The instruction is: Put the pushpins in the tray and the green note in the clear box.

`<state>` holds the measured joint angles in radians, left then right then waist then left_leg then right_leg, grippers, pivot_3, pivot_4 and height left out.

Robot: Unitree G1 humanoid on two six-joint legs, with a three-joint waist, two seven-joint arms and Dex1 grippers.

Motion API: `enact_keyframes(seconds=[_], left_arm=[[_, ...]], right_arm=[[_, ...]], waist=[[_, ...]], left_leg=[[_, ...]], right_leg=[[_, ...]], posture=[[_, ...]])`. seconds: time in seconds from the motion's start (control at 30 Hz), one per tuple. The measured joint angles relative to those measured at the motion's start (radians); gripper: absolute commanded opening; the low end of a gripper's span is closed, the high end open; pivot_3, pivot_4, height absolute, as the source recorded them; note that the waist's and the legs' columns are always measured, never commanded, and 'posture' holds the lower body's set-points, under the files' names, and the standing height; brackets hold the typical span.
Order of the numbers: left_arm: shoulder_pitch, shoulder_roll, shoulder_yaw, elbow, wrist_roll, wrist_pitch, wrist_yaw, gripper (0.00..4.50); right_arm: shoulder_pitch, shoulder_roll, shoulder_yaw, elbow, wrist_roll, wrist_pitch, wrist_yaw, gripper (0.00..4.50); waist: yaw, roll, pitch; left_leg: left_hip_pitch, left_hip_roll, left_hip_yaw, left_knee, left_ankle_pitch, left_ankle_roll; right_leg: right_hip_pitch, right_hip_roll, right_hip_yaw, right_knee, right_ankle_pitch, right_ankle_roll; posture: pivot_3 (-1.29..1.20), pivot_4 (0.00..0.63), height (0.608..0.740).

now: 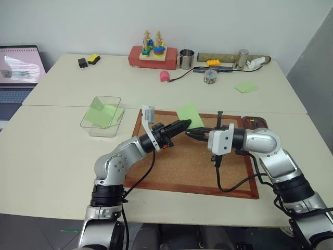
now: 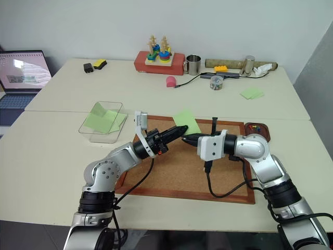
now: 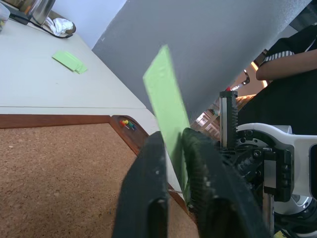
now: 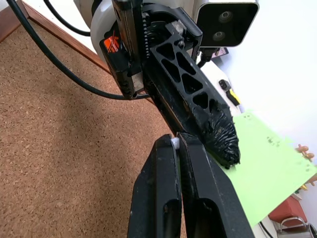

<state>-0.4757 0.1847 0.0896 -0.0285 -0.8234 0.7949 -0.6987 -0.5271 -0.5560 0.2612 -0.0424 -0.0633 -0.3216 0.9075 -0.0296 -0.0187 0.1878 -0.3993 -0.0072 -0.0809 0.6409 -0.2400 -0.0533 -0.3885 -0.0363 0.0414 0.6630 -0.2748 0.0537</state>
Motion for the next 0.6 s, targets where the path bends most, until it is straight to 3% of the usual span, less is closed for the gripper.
enact_keyframes(seconds=[0.6], left_arm=[[0.010, -0.034, -0.062, 0.091, 0.165, -0.151, 0.014, 0.01]], right_arm=[[0.022, 0.015, -0.041, -0.128, 0.078, 0.086, -0.036, 0.00]], waist=[[0.001, 0.000, 0.000]], left_leg=[[0.000, 0.000, 0.000, 0.001, 0.000, 0.000]], right_leg=[[0.000, 0.000, 0.000, 0.001, 0.000, 0.000]], posture=[[0.00, 0.150, 0.740]])
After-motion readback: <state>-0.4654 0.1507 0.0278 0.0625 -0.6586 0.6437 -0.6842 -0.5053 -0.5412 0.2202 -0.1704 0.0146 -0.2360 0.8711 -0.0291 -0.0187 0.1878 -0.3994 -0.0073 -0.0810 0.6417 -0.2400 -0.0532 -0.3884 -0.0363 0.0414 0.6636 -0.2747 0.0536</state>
